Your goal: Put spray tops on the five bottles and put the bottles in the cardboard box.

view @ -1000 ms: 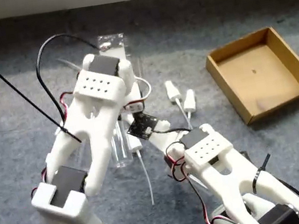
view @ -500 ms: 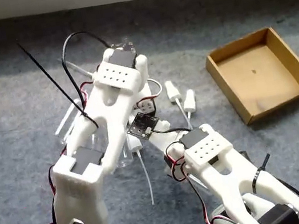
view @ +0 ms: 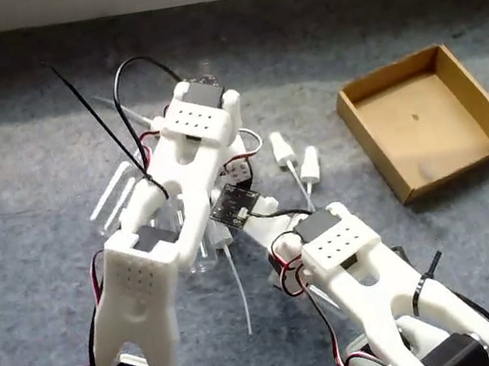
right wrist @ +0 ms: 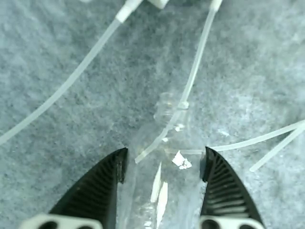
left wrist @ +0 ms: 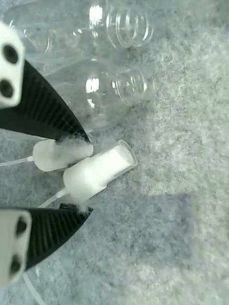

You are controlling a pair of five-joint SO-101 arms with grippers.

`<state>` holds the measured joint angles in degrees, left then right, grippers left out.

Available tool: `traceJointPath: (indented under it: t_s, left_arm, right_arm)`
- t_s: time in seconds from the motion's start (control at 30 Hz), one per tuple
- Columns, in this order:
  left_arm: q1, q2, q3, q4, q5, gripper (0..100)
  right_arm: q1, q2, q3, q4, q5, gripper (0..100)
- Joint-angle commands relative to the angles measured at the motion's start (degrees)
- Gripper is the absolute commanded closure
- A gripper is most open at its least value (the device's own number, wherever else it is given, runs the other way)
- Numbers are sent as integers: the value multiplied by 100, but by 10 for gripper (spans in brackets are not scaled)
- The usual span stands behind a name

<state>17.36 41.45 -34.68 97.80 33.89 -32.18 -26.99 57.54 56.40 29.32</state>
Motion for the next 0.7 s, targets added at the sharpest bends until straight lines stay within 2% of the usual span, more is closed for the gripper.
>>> traceJointPath:
  t_s: [0.0,0.67]
  left_arm:
    - [-154,198,-681,-26,79,814]
    - [-101,716,-804,-176,70,819]
  right_arm:
    - [-13,-127,40,-92,44,876]
    - [-13,-119,40,-75,44,876]
